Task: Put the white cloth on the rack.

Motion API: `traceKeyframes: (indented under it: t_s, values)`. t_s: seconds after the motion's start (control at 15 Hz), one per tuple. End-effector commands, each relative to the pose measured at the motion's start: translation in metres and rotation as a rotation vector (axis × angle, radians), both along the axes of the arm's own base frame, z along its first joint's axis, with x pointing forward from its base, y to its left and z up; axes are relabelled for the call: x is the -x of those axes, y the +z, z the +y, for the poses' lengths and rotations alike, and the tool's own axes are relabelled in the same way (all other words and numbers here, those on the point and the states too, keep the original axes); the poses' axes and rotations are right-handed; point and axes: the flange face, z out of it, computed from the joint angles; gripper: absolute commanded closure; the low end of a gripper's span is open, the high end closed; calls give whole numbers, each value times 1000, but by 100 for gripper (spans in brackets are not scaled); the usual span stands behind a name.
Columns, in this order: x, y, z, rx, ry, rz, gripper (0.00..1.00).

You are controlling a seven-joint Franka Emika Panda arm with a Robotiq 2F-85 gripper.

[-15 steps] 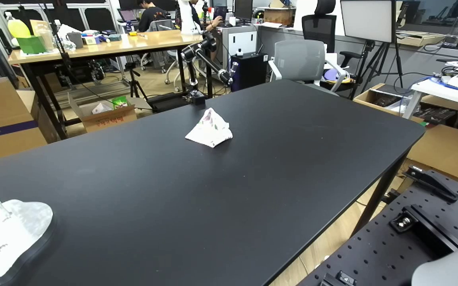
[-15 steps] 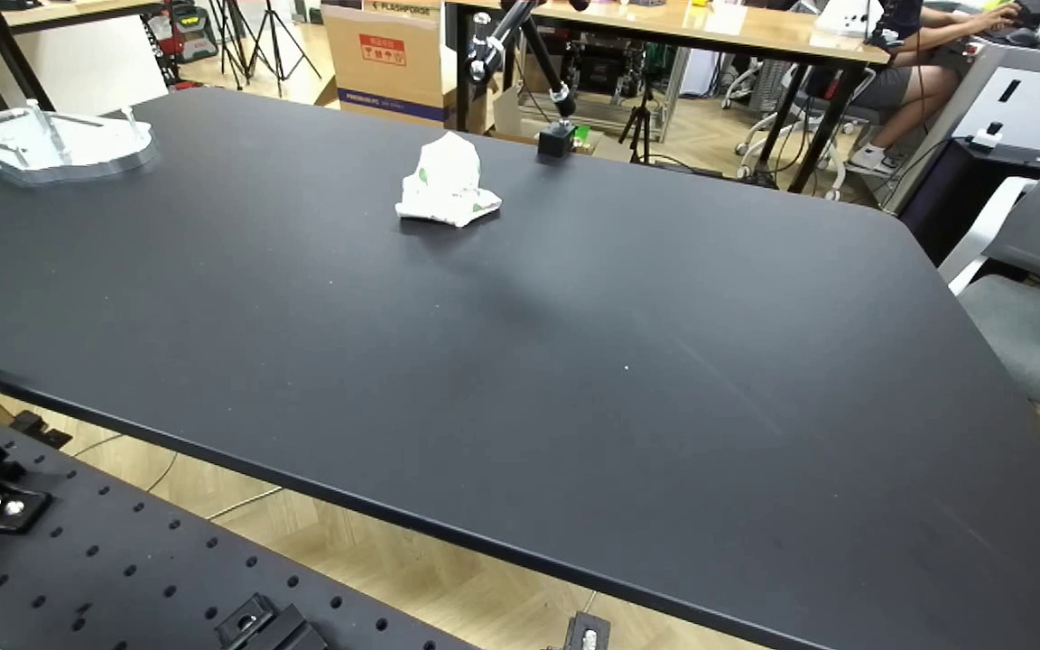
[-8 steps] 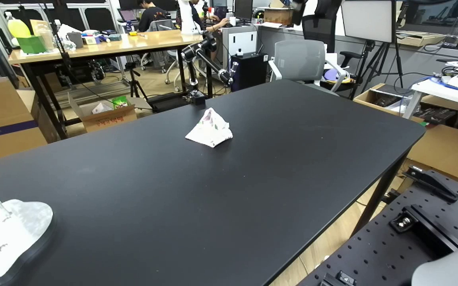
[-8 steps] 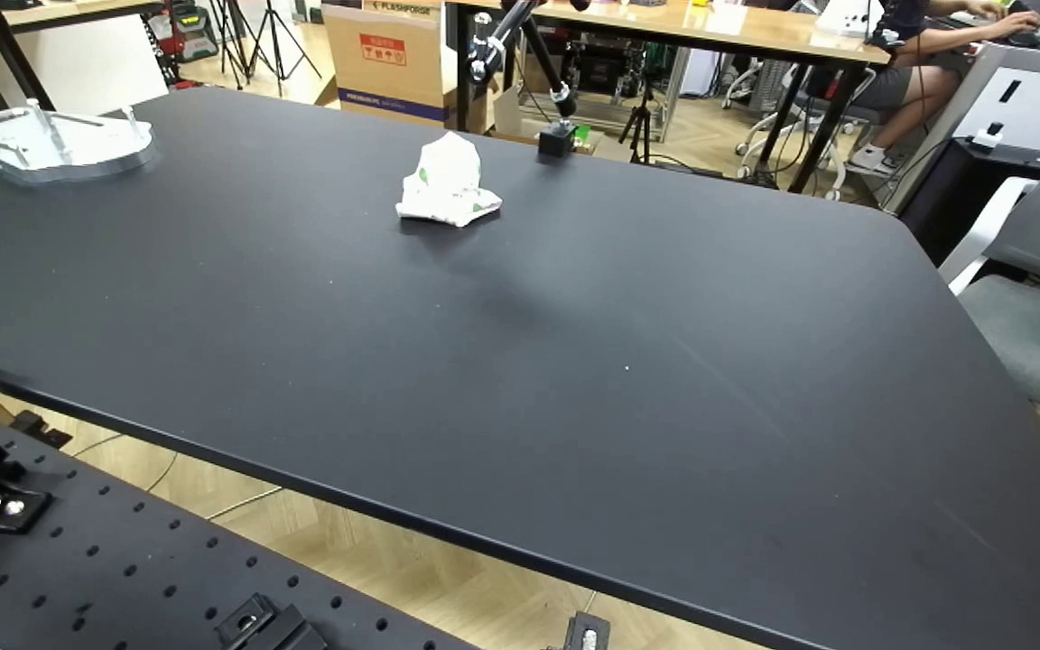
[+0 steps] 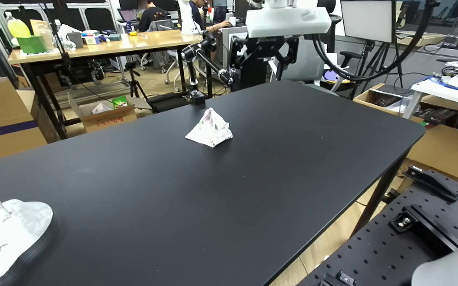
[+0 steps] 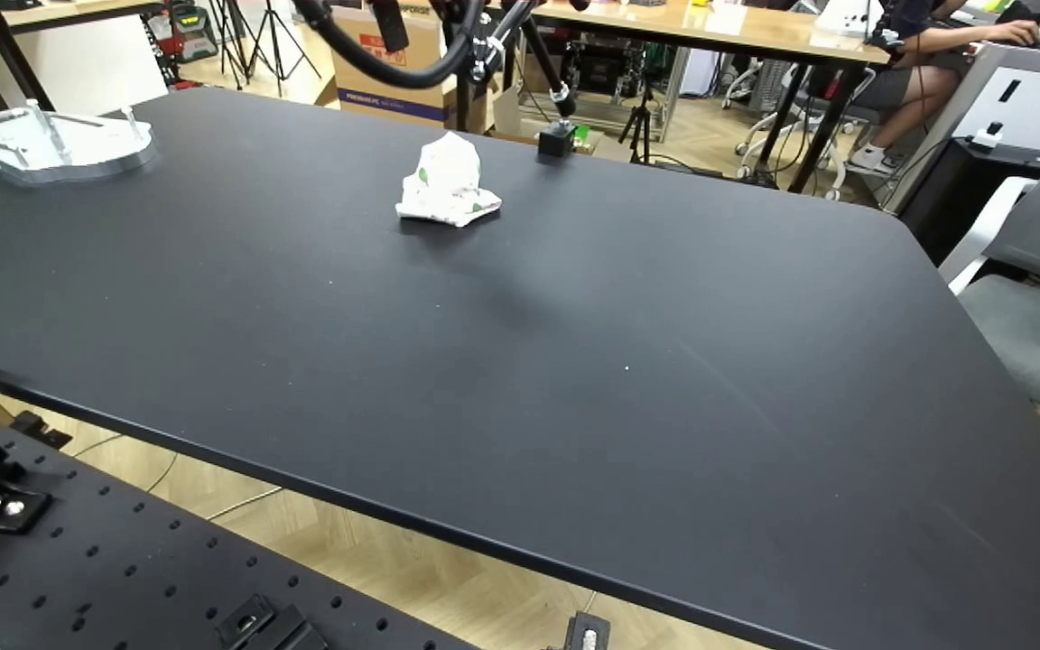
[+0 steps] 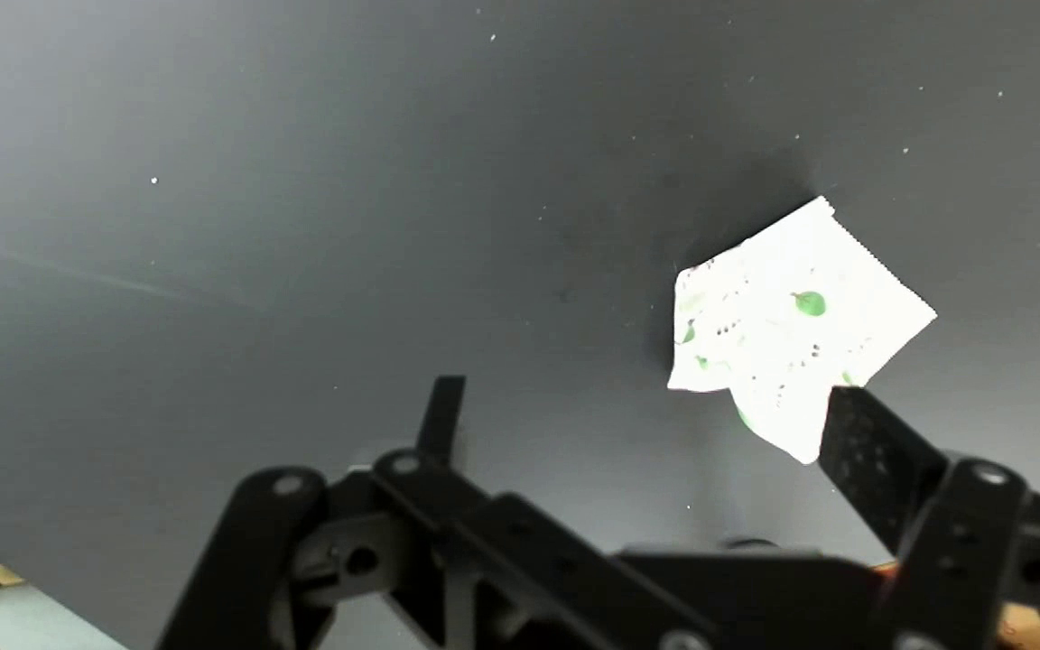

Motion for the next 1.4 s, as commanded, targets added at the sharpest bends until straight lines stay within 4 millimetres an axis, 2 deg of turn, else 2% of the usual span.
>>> traceKeyframes:
  t_s: [0.0,0.13,0.33,0.47,0.67,0.93,1.13,1.33]
  values:
    - [-4,-2,1,-8,-14,4,0]
    - [-2,1,-4,9,-19,-8,0]
    - [0,-3,4,59,-57,-97,0]
    - [1,2,1,105,-96,-148,0]
    - [2,8,13,175,-164,-205,0]
    - [2,-12,50,179,-236,-228,0]
    - [3,-33,77,85,-282,-226,0]
    - [-3,-44,75,-1,-268,-225,0]
